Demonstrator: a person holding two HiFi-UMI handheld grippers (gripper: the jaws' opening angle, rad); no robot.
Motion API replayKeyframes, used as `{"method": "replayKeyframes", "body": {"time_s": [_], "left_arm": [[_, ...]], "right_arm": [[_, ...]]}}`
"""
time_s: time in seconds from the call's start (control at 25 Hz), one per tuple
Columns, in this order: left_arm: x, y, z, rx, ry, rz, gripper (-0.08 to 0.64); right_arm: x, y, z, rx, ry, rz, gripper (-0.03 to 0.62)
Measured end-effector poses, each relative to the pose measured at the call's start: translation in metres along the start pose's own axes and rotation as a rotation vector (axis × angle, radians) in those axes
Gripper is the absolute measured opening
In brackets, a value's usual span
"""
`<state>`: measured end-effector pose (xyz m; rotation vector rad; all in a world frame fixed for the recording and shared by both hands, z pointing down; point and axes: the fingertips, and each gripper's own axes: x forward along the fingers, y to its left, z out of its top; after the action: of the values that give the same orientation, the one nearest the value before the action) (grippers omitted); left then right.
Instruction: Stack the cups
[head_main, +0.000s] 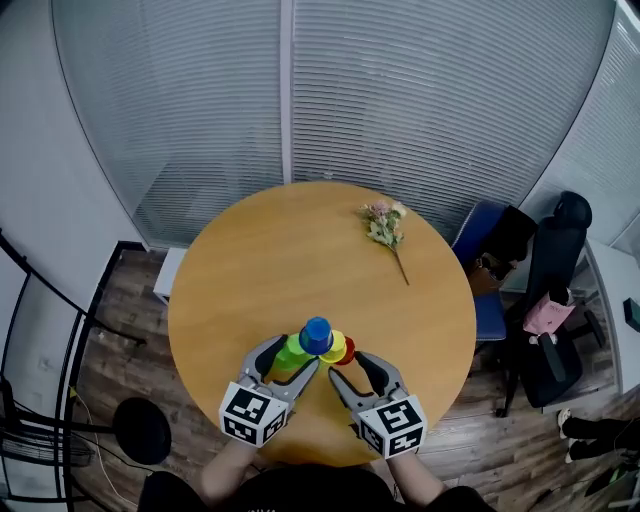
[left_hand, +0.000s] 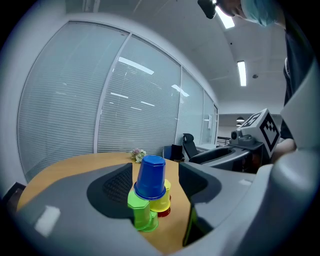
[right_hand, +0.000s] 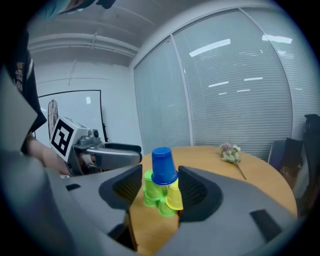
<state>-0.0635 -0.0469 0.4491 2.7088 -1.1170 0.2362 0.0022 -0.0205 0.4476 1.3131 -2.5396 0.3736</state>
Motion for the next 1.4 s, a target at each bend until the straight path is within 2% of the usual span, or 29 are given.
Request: {"method": "replayKeyframes", "body": {"time_s": [0.16,0.32,0.6,0.68,0.84,1.04,1.4], "left_arm": [[-0.018,-0.009,0.000,0.013,-0.014,-0.049,0.275],[-0.030,-0.018,-0.002,0.024,-0.021,-0.066,0.268],[-0.055,-0.046,-0.004,0.031,-0.039,-0.026,0.128],[-0.062,-0.058,-0.007,0.023,-0.037,-0.006,0.066],[-0.077,-0.085,-0.010,0.010,-0.046,0.027,0.023],[-0.098,-0.116,-0.019,-0.019,-0.060,0.076,0.011],[-0.131,-0.164,-0.045,-0.034,-0.045,0.097,0.011]], "right_arm": [[-0.009,0.014,0.005,0.009,-0.061,-0.059,0.214],[-0.020,0.024,0.005,-0.003,-0.093,-0.081,0.142],[-0.049,0.036,-0.004,-0.022,-0.108,-0.071,0.078],[-0.061,0.038,-0.009,-0.016,-0.107,-0.057,0.055],[-0.089,0.043,-0.019,-0.013,-0.101,-0.032,0.037],[-0.123,0.053,-0.033,-0.026,-0.096,0.002,0.034],[-0.165,0.071,-0.065,-0.007,-0.075,0.022,0.029]]}}
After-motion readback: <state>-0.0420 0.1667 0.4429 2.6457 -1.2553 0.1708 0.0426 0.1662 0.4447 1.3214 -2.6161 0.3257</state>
